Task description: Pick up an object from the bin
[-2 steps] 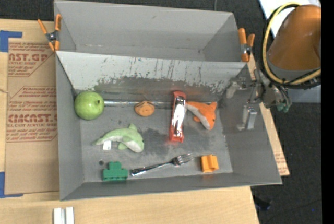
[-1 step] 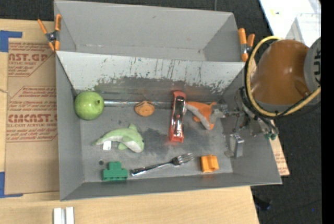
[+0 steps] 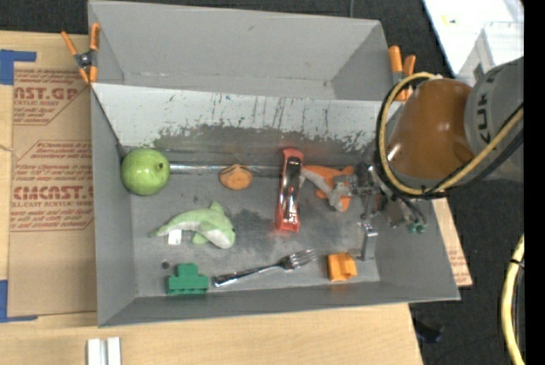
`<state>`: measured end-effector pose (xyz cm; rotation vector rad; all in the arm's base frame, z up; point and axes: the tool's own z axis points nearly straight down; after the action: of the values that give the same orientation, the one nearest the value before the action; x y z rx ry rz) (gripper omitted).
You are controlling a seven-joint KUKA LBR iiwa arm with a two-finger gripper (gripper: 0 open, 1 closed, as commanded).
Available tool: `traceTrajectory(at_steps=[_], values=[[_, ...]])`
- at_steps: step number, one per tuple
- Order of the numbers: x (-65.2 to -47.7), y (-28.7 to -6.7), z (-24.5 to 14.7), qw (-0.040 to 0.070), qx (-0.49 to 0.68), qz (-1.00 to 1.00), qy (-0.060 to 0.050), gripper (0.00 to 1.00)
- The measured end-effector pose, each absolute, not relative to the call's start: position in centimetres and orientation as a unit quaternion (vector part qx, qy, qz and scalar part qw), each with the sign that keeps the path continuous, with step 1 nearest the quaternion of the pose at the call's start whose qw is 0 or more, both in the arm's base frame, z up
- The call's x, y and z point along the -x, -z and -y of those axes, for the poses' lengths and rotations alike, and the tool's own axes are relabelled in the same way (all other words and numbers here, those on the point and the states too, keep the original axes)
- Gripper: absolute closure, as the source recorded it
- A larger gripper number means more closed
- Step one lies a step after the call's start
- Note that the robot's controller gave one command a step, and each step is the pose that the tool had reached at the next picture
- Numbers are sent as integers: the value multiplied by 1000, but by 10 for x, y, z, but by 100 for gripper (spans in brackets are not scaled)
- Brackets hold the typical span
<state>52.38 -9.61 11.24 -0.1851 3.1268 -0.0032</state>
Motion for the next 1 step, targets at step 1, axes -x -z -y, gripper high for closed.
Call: traceTrajectory(at_steps=[1], values=[[-534,-82,42,1,88,-996,0,0]])
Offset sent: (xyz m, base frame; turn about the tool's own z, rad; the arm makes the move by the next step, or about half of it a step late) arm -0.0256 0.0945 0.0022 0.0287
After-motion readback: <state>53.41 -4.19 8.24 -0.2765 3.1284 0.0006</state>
